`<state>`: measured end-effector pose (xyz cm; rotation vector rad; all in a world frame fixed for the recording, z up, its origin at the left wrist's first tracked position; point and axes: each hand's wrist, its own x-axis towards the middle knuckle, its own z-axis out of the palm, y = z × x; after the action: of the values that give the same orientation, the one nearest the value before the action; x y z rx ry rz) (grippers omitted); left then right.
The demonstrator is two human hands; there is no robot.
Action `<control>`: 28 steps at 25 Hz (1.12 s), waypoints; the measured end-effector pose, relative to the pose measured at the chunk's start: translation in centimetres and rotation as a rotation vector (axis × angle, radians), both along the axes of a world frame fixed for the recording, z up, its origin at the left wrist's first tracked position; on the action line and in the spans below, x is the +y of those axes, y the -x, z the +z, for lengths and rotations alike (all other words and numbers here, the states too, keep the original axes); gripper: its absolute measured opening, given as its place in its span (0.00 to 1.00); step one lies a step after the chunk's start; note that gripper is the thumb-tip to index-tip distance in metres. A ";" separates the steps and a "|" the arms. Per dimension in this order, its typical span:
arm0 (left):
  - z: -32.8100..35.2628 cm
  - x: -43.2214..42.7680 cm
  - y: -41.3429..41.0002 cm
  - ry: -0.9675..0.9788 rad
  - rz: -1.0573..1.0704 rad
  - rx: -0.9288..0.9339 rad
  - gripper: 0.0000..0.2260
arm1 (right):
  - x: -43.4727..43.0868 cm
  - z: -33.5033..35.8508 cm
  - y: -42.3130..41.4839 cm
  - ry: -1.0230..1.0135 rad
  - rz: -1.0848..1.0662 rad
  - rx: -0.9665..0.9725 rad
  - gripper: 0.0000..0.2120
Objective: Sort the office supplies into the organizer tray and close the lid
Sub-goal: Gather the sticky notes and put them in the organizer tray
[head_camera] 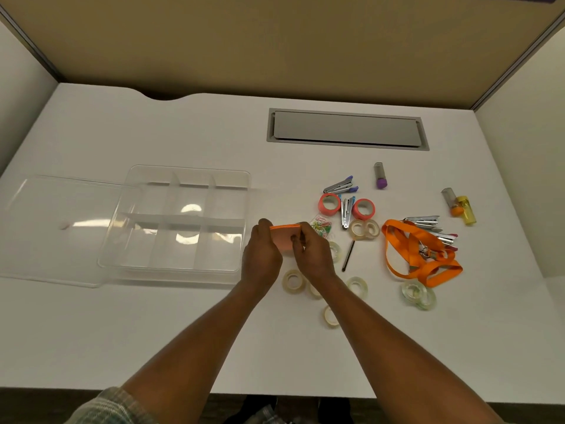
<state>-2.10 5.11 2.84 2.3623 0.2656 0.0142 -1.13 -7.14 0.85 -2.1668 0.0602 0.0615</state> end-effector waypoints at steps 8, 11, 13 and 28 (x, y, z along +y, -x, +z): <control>4.6 3.6 -4.5 0.236 0.173 -0.075 0.11 | 1.8 3.7 -3.8 -0.353 -0.169 0.155 0.09; 5.1 6.9 -6.1 0.231 0.277 -0.029 0.10 | 4.5 4.7 -5.4 -0.371 -0.157 0.175 0.09; 4.9 9.3 -7.1 0.220 0.343 -0.004 0.11 | 6.4 5.1 -6.6 -0.354 -0.162 0.192 0.10; 1.8 14.2 -10.2 0.064 0.274 0.080 0.06 | 12.3 3.0 -10.9 -0.150 -0.232 0.314 0.07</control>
<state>8.08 19.31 4.65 2.2494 0.6174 0.0414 9.73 5.16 3.85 -1.9696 0.4710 0.2643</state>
